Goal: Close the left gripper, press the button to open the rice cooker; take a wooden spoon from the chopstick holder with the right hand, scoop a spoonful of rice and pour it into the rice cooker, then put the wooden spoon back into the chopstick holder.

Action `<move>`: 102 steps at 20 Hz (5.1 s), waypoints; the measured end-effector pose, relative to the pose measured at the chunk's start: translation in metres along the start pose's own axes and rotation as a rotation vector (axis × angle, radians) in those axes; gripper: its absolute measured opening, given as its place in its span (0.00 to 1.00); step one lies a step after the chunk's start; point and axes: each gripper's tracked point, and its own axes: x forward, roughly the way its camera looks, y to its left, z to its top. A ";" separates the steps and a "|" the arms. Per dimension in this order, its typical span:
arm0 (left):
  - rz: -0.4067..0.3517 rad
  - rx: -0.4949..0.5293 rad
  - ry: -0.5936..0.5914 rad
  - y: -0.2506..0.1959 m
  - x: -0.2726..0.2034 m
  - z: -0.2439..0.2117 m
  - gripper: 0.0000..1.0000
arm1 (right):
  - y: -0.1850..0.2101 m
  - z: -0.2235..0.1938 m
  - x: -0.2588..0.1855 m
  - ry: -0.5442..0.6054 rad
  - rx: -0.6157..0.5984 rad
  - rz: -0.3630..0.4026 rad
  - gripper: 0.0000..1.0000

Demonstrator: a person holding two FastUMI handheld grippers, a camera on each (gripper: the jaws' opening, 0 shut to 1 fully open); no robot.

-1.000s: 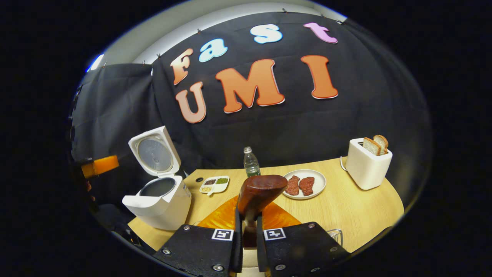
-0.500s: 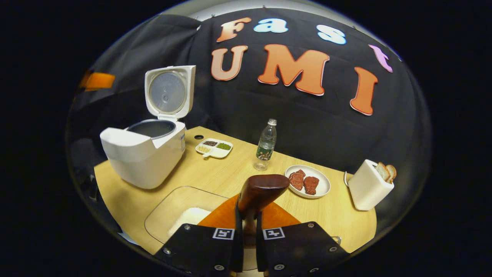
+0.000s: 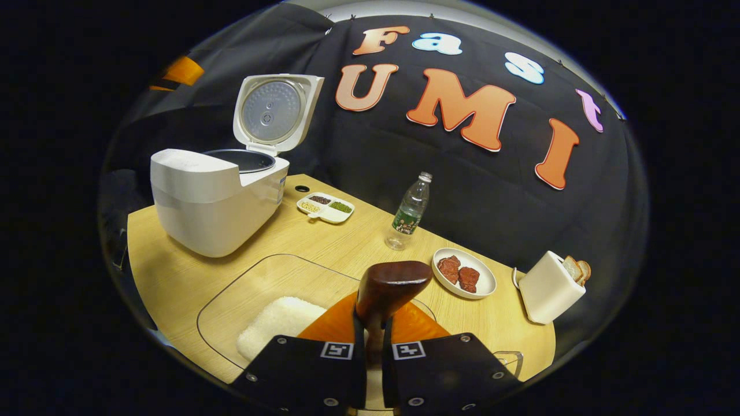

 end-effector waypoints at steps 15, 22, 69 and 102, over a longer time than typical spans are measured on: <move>0.012 -0.003 0.061 0.022 0.007 -0.016 0.99 | 0.049 0.018 0.003 0.091 0.515 0.165 0.10; 0.019 -0.002 0.058 0.028 0.006 -0.018 0.99 | 0.034 0.004 0.007 0.182 0.851 0.184 0.10; 0.015 0.014 -0.246 0.080 -0.021 0.020 0.99 | 0.071 0.256 0.074 0.017 1.748 0.583 0.10; 0.029 -0.111 -0.098 0.166 0.032 -0.029 1.00 | 0.167 0.374 0.108 -0.323 0.548 0.277 0.10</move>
